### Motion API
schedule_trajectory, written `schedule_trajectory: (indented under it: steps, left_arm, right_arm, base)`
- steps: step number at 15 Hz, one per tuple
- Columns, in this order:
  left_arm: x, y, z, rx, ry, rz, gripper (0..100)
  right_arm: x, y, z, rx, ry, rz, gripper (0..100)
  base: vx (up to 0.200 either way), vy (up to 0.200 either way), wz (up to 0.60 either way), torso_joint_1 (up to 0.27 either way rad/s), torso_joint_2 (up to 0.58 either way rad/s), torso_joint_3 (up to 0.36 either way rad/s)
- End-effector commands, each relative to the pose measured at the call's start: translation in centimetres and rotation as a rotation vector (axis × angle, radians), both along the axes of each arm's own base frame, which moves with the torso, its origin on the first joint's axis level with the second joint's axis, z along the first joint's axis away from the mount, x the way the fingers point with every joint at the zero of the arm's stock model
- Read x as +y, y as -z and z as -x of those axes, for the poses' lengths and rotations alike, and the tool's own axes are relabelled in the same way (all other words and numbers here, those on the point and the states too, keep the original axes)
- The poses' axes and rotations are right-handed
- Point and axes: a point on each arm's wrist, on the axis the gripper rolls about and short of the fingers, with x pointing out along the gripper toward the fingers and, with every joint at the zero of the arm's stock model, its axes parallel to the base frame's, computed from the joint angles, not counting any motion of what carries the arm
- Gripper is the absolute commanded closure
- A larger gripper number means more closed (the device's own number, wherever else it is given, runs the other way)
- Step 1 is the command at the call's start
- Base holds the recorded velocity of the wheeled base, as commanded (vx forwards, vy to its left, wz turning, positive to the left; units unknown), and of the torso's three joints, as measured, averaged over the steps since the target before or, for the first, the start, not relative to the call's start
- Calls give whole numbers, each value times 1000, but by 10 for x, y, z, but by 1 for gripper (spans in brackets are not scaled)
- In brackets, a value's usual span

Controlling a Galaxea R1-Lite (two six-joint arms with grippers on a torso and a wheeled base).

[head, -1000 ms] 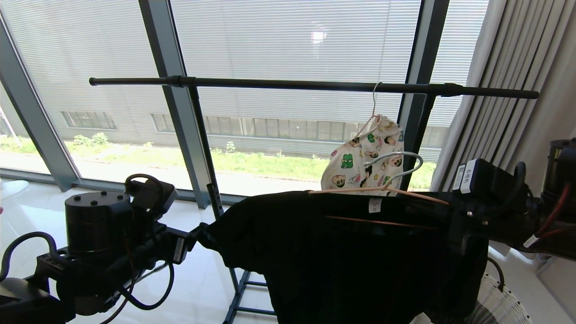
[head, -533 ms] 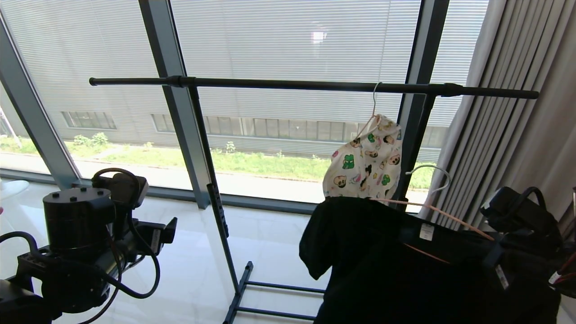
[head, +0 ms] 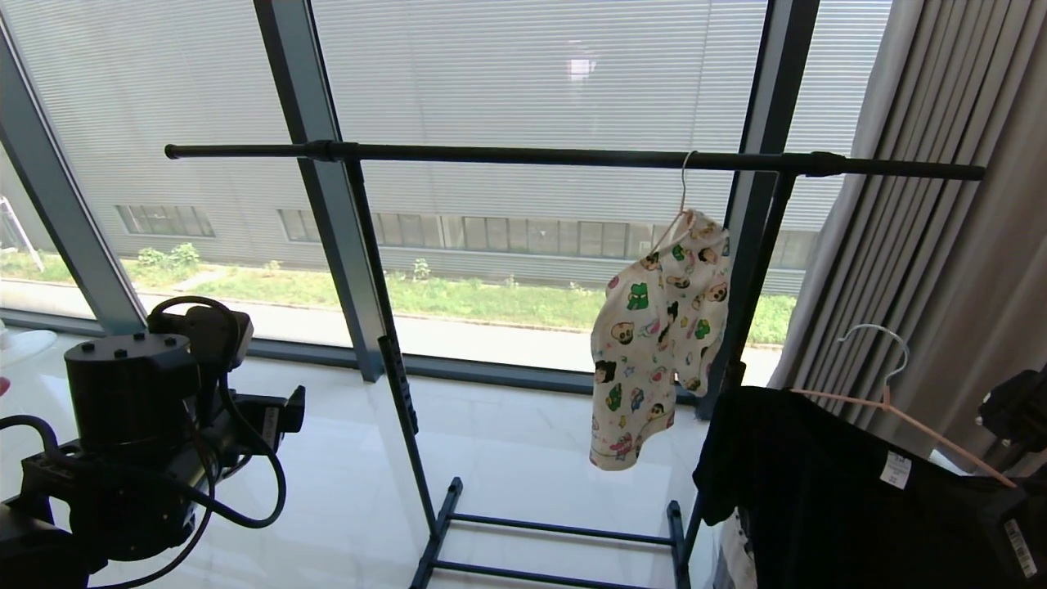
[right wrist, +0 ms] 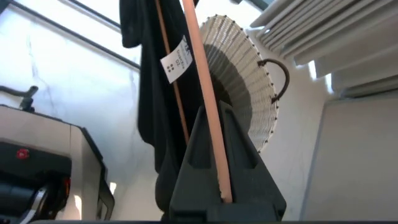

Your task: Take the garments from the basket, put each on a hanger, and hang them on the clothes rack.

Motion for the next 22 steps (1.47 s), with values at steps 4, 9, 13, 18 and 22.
schedule_trajectory:
  steps: [4, 9, 13, 18, 22]
  left_arm:
    - [0, 0, 0, 1, 0, -2, 0]
    - [-10, -5, -1, -20, 39, 3, 0]
    - [-15, -6, -2, -23, 62, 5, 0]
    - [-16, -6, -1, -25, 65, 6, 0]
    - [-16, -8, -1, -46, 68, 6, 0]
  right_arm:
    - [0, -3, 1, -15, 0, -4, 100]
    - [17, -7, -6, 2, -41, -86, 100]
    - [56, -17, -25, 27, -71, -177, 100]
    - [119, -34, -82, -4, 55, -267, 100]
    - [150, -66, -130, -144, 135, -323, 100]
  base:
    - [0, 200, 0, 2, 5, 4]
    - [0, 200, 0, 1, 3, 1]
    - [0, 150, 0, 2, 1, 4]
    - [0, 0, 0, 0, 0, 0]
    - [0, 0, 0, 0, 0, 0]
